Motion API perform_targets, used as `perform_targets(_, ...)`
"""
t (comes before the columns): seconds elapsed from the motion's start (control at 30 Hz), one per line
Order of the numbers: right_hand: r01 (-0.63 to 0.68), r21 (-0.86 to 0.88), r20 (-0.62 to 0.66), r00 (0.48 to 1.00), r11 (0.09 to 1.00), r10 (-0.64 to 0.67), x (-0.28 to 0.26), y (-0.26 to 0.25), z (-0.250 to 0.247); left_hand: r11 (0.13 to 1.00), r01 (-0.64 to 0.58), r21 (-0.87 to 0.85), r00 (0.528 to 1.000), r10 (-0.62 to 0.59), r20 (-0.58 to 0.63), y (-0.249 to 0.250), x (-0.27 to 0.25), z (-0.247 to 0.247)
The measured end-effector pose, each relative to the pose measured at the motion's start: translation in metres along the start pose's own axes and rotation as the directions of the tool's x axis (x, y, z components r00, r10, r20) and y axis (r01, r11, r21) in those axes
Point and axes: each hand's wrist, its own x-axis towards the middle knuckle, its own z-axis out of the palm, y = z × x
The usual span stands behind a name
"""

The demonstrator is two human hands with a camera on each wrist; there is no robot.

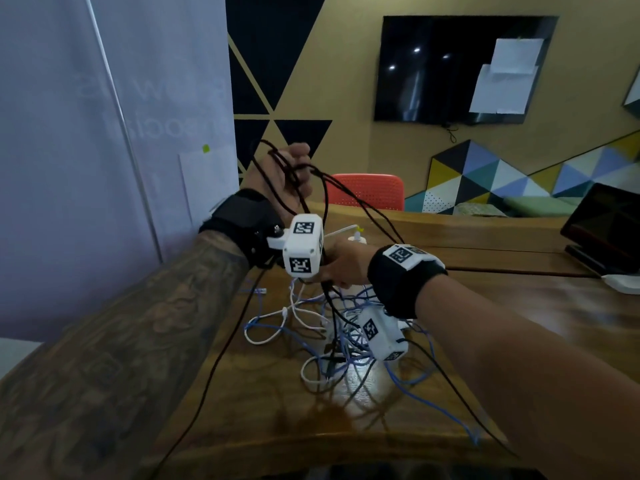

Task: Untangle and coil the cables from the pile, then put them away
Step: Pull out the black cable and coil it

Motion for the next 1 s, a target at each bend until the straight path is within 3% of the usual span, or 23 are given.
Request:
perform_targets(0.07,-0.029,-0.079,-0.024,0.999,0.996,0.027,0.002,0.002,-0.005,0.999,-0.036,0.001,0.999,0.036,-0.021,0.009,0.0,0.004)
perform_targets(0.17,-0.024,-0.111,-0.176,0.984,0.994,0.004,0.002,0.006,-0.023,0.951,-0.192,0.243,0.971,0.22,-0.093,0.014,-0.001,0.004)
perform_targets(0.27,0.08,0.142,-0.385,0.923,0.987,-0.02,-0.006,0.006,-0.045,0.789,-0.331,0.517,0.913,0.407,-0.036,0.013,0.0,-0.004)
perform_targets(0.37,0.23,0.297,-0.489,0.87,0.927,-0.059,-0.012,0.001,-0.063,0.698,-0.372,0.612,0.884,0.468,0.004,0.013,0.001,-0.013)
perform_targets(0.5,0.316,0.527,-0.457,0.888,0.789,-0.051,-0.018,-0.017,-0.081,0.726,-0.37,0.58,0.885,0.466,-0.019,0.019,-0.006,-0.006)
perform_targets(0.57,0.32,0.685,-0.421,0.907,0.654,-0.004,-0.024,-0.029,-0.089,0.687,-0.384,0.617,0.884,0.466,0.031,0.02,-0.014,0.001)
perform_targets(0.63,0.335,0.728,-0.412,0.911,0.598,-0.009,-0.035,-0.041,-0.093,0.64,-0.382,0.666,0.892,0.443,0.085,0.021,-0.026,0.006)
perform_targets(0.77,0.367,0.652,-0.423,0.902,0.663,-0.083,-0.065,-0.061,-0.083,0.589,-0.358,0.724,0.904,0.411,0.113,0.025,-0.055,0.01)
perform_targets(0.87,0.356,0.596,-0.385,0.913,0.72,-0.133,-0.091,-0.071,-0.067,0.617,-0.299,0.727,0.926,0.37,0.067,0.028,-0.081,0.008)
perform_targets(1.0,0.261,0.616,-0.283,0.954,0.743,-0.101,-0.127,-0.077,-0.039,0.646,-0.165,0.745,0.975,0.219,0.026,0.029,-0.133,0.002)
